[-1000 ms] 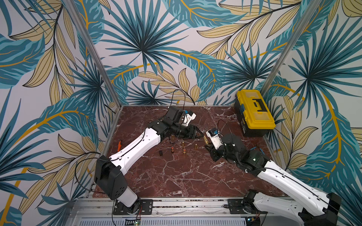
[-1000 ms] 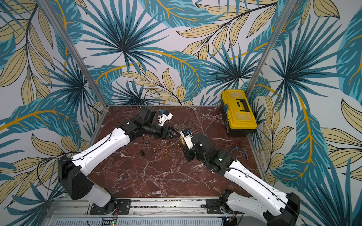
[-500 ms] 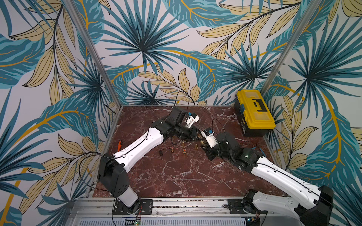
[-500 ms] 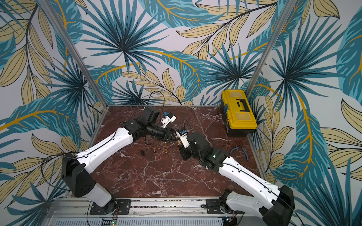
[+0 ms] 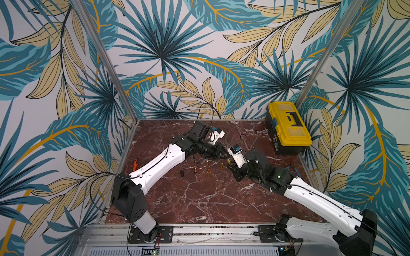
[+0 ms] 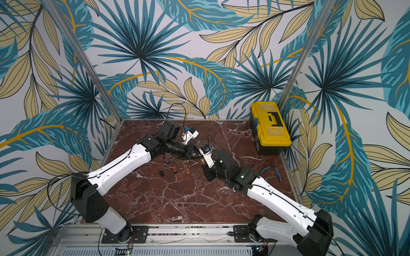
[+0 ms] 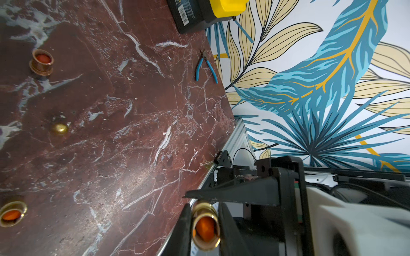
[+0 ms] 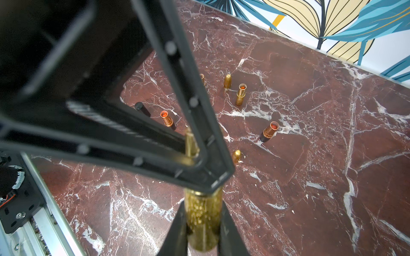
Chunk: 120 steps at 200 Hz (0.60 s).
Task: Open the lipstick cap
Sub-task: Place the lipstick at the center of the board.
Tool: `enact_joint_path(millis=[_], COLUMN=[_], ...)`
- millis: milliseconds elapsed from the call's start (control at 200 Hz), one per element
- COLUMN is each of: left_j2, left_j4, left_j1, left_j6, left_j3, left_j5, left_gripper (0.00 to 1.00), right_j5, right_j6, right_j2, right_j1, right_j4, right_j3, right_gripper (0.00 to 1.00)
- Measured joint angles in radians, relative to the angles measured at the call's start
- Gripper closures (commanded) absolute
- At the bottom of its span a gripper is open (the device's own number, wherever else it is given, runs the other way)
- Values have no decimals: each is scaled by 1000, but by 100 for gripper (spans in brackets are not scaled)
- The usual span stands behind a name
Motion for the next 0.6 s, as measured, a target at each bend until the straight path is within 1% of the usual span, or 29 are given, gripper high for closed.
enact_joint_path(millis=[65,110,150,275,421,491,601], left_j2=[1,1,1,2,2,2,2], left_j4=[0,0,1,1,1,1,1], left_j1=[0,0,0,1,5,6,6], left_j6=[2,3,3,2,3,11,45], left_j3=[0,0,0,0,0,0,0], left_j5=[-2,-2,-2,-1,-14,-54,-162], left_gripper=[83,83,83,84,85,85,85], right_j5=[1,2,4,5,18,31,68], right_j6=[0,0,0,-1,0,0,4], right_j2=[0,0,0,0,-2,-19,-83], right_j1=[0,0,0,0,0,0,0], right_j4=[-2,-1,-2,-1,-5,-23,-64], right_j3=[0,0,0,0,0,0,1], right_gripper=[81,80,77,63,57,55,54])
